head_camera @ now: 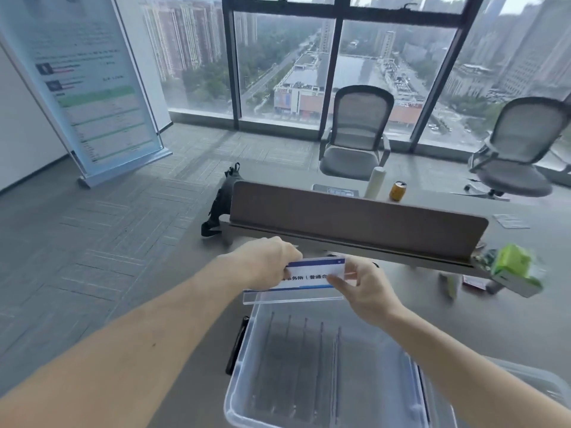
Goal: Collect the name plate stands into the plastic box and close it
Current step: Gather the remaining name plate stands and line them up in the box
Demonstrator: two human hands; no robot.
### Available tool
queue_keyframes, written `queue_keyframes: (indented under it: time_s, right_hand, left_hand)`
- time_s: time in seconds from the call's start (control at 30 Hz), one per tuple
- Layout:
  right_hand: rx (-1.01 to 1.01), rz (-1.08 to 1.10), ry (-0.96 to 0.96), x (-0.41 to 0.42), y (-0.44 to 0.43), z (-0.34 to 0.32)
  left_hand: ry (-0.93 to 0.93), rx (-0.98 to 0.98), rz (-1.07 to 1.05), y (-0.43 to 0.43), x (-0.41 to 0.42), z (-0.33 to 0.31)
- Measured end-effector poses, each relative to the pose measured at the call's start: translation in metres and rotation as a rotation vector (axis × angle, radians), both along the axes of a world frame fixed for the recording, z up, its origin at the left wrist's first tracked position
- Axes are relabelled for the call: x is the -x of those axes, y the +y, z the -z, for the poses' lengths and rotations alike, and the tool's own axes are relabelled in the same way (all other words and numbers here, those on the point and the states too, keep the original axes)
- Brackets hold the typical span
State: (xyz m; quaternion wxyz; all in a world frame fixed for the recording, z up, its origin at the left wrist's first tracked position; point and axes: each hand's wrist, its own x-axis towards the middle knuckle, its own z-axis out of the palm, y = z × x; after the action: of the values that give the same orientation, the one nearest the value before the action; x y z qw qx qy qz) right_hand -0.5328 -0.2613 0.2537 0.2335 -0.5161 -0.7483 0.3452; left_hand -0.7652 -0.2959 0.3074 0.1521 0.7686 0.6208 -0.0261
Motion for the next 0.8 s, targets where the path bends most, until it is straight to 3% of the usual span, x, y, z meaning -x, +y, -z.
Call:
queue_keyframes:
  time_s: [0.23,0.37,0.53,0.8]
  right_hand:
    - [0.009,-0.084,-0.163,-0.125,-0.005,0.051]
    - [-0.019,-0.339,-0.403,-0.182,-0.015,0.079]
    - [-0.072,-0.667,-0.621,-0.207,-0.023,0.097]
    - [-0.251,-0.896,-0.7,-0.216,-0.025,0.135]
  left_hand:
    - [0.08,0.109,-0.124,-0.003,-0.095,0.01]
    - [0.004,0.199,-0.301,0.002,-0.154,0.038]
    - [-0.148,0.329,-0.554,-0.001,-0.204,0.074]
    - [-0.193,0.424,-0.72,-0.012,-0.235,0.136]
